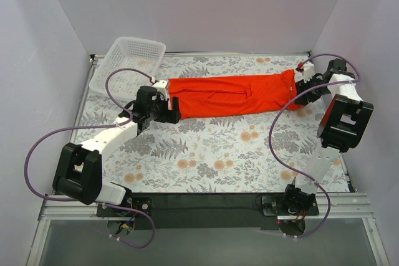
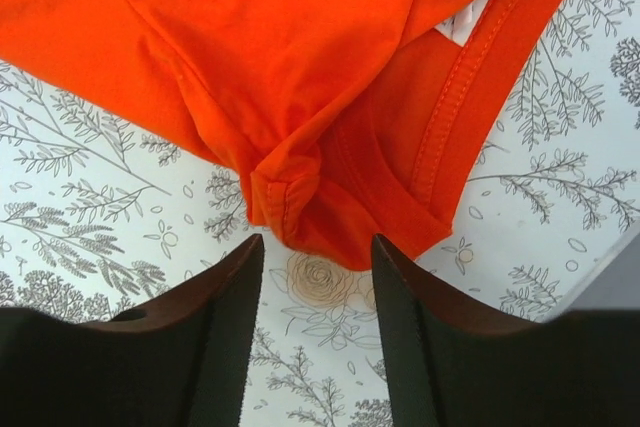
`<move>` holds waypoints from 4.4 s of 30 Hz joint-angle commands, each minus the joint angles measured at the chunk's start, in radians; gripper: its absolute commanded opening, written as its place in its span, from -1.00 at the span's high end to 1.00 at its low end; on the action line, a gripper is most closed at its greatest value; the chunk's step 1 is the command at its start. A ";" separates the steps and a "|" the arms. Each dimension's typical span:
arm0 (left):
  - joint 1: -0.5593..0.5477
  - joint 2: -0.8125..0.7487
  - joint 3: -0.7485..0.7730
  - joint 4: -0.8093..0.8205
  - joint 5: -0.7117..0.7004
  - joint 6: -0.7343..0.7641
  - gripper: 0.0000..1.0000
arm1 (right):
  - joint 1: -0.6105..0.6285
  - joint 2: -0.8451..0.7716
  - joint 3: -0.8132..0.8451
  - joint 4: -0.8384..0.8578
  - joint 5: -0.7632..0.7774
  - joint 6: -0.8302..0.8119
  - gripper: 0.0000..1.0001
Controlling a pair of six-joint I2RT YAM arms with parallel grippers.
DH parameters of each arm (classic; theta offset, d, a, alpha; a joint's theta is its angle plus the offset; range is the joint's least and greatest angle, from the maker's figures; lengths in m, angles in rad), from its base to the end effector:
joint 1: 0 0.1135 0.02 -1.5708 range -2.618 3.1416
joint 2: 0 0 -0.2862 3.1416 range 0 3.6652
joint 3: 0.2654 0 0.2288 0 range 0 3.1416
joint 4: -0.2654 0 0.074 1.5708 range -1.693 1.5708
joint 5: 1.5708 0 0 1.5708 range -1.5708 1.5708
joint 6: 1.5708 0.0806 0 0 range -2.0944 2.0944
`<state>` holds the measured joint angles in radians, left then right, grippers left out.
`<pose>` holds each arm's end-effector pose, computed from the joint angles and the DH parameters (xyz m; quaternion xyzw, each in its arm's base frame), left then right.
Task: Fold and stack the t-shirts
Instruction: Fold the tshirt
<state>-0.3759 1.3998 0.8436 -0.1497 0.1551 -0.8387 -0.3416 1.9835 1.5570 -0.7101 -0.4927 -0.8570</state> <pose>0.2814 -0.1244 0.2303 -0.1760 0.8885 -0.2962 0.3030 0.4100 -0.1053 0.2074 -0.2921 0.9024 0.0788 0.3068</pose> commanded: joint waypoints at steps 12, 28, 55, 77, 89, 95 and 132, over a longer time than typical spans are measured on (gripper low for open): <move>0.002 0.033 0.011 0.004 0.018 0.003 -0.54 | 0.019 0.077 0.084 -0.042 0.005 0.006 0.62; 0.002 0.065 0.008 -0.002 0.014 0.007 -0.54 | 0.018 0.103 0.209 -0.008 0.131 0.041 0.89; 0.003 0.314 0.202 -0.014 -0.089 -0.157 0.13 | 0.029 0.118 0.206 -0.012 0.158 -0.004 0.63; 0.005 0.499 0.407 -0.111 -0.132 -0.128 0.36 | 0.029 0.115 0.192 -0.012 0.140 -0.001 0.63; 0.003 0.450 0.368 -0.136 -0.120 -0.132 0.73 | 0.027 0.113 0.192 -0.011 0.135 0.009 0.63; 0.003 0.401 0.301 -0.143 -0.118 -0.148 1.00 | 0.023 0.115 0.190 -0.012 0.144 0.003 0.70; 0.005 0.194 0.175 -0.126 -0.051 -0.163 0.26 | 0.003 0.130 0.314 -0.031 0.155 0.015 0.16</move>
<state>-0.3759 1.6878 0.9882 -0.2817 0.0654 -0.9989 -0.3283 2.2127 1.8256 -0.7410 -0.2886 -0.8852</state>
